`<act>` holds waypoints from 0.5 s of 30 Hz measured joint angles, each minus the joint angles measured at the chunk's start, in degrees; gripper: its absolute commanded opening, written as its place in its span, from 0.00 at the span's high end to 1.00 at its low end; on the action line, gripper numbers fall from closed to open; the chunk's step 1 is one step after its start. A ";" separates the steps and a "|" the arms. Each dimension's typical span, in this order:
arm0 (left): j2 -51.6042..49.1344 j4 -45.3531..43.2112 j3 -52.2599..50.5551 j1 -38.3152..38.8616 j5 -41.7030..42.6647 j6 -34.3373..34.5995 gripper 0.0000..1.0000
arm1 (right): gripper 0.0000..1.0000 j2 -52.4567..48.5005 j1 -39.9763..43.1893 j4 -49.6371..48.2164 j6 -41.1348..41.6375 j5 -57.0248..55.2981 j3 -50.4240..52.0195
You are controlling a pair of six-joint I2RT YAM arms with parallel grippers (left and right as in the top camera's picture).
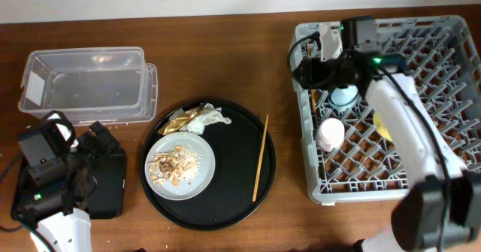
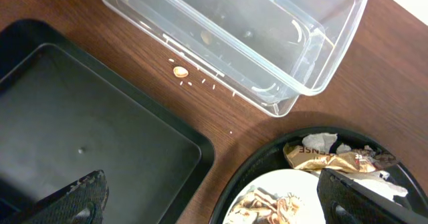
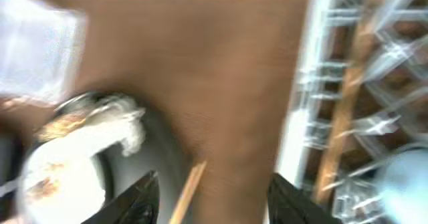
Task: Sort waste into correct bins and load items into the dishwasher rack
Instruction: 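Return the right gripper to the tray and grasp the second chopstick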
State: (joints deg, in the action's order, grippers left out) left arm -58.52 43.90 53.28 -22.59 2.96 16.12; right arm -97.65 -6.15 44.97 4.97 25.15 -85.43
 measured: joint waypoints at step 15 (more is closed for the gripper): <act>0.00 0.04 0.00 0.00 0.00 0.00 0.01 | 0.34 -5.44 -31.54 9.86 31.93 -22.38 2.97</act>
State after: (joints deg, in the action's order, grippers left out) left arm -58.52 43.94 53.28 -22.59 2.96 16.12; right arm -103.09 -37.69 54.83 36.91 2.76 -82.46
